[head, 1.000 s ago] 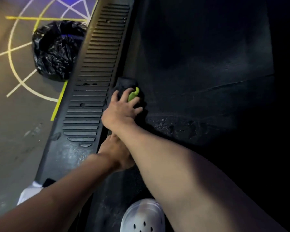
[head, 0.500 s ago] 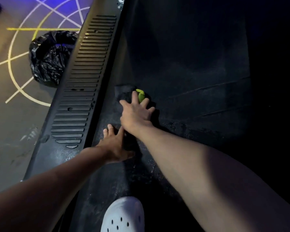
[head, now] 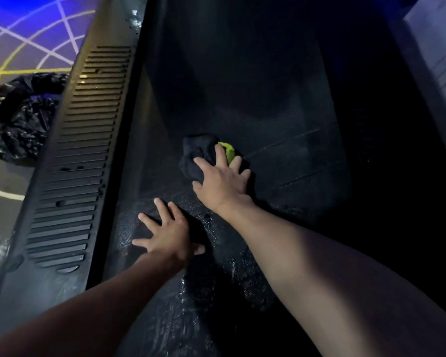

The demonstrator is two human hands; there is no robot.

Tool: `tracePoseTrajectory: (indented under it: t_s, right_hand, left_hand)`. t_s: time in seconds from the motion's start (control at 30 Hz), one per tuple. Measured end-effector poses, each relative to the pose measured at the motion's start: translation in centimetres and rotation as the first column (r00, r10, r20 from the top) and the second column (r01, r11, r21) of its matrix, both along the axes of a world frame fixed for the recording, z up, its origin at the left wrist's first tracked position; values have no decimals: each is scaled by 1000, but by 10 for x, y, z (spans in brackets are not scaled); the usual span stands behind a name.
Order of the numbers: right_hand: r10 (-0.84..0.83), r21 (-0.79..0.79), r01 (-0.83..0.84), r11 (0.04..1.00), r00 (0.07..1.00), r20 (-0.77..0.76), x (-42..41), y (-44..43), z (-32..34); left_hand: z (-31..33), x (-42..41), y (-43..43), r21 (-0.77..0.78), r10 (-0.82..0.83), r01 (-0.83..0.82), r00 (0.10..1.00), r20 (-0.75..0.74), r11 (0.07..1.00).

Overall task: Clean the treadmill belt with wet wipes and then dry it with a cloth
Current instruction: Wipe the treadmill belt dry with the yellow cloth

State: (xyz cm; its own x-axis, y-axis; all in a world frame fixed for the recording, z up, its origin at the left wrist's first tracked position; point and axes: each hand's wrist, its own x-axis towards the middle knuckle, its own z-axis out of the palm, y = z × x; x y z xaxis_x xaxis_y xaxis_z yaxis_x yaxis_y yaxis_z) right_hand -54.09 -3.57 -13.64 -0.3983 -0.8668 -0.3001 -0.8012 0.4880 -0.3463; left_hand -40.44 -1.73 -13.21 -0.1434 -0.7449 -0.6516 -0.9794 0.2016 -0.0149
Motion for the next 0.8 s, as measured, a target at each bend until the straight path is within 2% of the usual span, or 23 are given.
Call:
tracePoseTrajectory:
  t_s: [0.07,0.2,0.4,0.53,0.67,0.8]
  right_hand:
    - [10,-7,-10,1000,1000,-8,1,7,1]
    - [-113,37,115,993,993,-42,-27,44,2]
    - [-340,68,353,933,927,-156,-97,127,0]
    - [-431,79,450,889,883,-184,-126,170,1]
    - [-457,99,480,872,869,-189,-121,172,3]
    - [-506,166,537,827,840,-195,-113,158,7]
  left_hand:
    - [-1,3,2,-21,20,-21,1000,-11,1000]
    - [2,-3,2,-44,-25,26,999,22,999]
    - [5,-1,1,-160,-267,266,964,16,951]
    - [8,-3,2,-177,-301,293,953,-20,940]
    - [9,-1,12,-196,-314,302,949,-33,933]
    - [8,6,19,-101,-320,316,947,-28,943]
